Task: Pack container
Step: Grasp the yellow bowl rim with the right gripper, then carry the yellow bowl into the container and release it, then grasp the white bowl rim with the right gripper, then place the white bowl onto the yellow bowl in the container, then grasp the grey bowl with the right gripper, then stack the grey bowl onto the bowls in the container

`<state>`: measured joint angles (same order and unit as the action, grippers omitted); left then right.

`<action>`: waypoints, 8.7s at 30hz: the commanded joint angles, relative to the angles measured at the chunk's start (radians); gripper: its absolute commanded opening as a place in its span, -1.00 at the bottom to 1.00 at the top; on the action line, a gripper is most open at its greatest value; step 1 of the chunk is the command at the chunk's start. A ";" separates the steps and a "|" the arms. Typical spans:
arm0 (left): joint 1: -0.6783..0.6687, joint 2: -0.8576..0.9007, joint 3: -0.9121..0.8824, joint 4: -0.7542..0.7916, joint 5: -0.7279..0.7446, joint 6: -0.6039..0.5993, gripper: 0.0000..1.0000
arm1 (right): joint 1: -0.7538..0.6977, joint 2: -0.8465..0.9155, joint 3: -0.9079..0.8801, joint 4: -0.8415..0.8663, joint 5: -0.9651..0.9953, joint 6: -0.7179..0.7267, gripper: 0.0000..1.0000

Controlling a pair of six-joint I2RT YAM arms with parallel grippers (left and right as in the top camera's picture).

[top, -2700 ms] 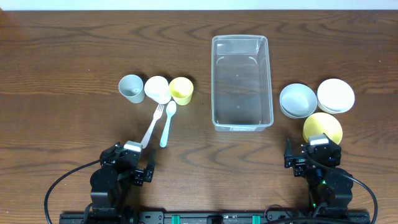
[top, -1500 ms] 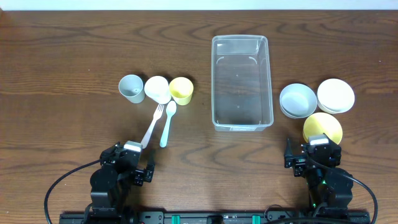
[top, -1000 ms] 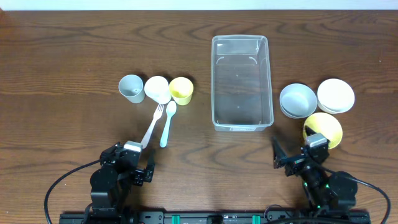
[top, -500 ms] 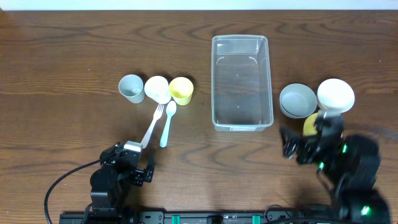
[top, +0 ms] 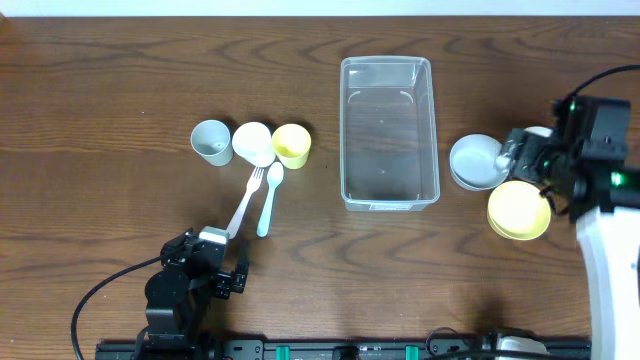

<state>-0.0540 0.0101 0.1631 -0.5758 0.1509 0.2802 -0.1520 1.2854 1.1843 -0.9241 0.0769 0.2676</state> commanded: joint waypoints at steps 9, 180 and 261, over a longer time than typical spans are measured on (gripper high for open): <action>0.005 -0.006 -0.011 0.003 0.003 -0.016 0.96 | -0.182 0.352 0.012 -0.047 0.105 0.148 0.86; 0.005 -0.006 -0.011 0.003 0.003 -0.016 0.96 | 0.369 0.709 0.666 0.020 -0.200 0.034 0.19; 0.005 -0.006 -0.011 0.003 0.003 -0.016 0.96 | 0.362 0.581 0.314 0.321 -0.286 0.091 0.10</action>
<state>-0.0540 0.0101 0.1631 -0.5755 0.1509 0.2802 0.2142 1.9526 1.4879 -0.5858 -0.1829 0.3866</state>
